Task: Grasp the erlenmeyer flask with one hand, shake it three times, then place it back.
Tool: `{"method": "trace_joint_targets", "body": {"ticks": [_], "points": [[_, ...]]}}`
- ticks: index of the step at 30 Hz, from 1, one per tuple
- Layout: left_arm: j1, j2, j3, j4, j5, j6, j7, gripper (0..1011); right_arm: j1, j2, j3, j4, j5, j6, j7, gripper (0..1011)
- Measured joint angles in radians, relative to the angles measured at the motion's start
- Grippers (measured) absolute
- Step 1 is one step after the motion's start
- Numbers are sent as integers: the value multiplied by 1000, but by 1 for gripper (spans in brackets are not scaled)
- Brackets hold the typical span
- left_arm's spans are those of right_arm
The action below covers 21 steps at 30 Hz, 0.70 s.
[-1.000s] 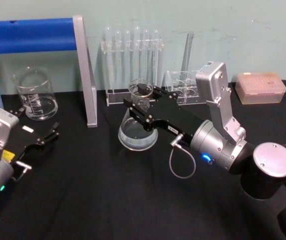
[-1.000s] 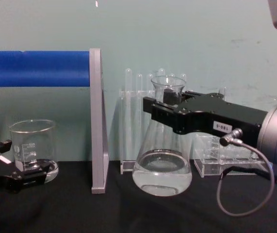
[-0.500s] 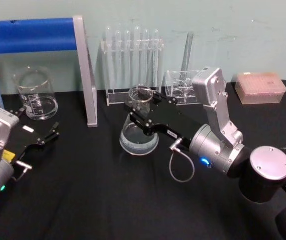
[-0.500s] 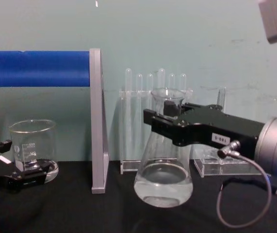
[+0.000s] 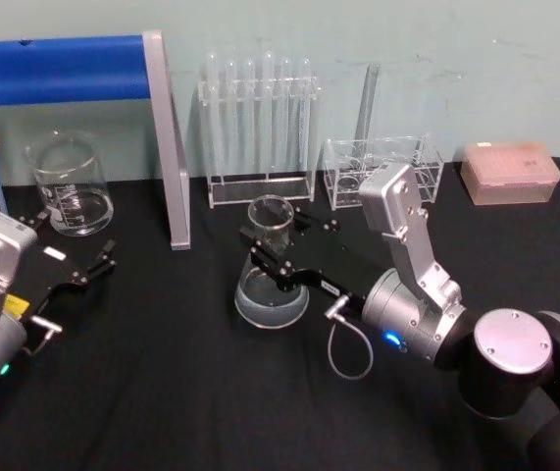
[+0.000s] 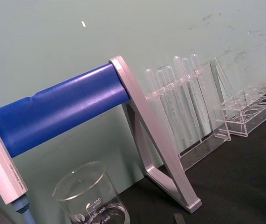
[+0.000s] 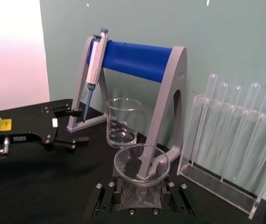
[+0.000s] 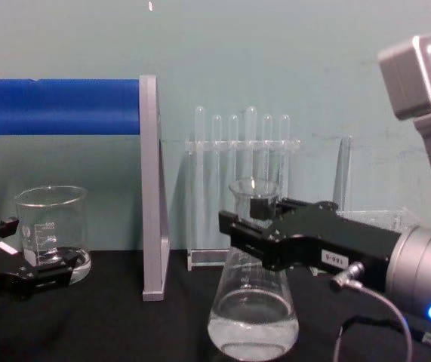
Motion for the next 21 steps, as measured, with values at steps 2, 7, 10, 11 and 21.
{"method": "trace_joint_targets", "body": {"ticks": [2, 7, 10, 11, 21], "points": [[0, 0, 0, 0, 0, 0, 0, 1001, -2, -2, -1, 5, -2, 0, 0, 450], [0, 0, 0, 0, 0, 0, 0, 1001, -7, -7, -2, 20, -8, 1, 0, 450], [0, 0, 0, 0, 0, 0, 0, 1001, -11, -11, -2, 26, -9, 2, -1, 450], [0, 0, 0, 0, 0, 0, 0, 1001, -12, -12, -2, 28, -9, 2, -1, 450], [0, 0, 0, 0, 0, 0, 0, 1001, -20, -19, 2, 38, -9, 13, -3, 450]]}}
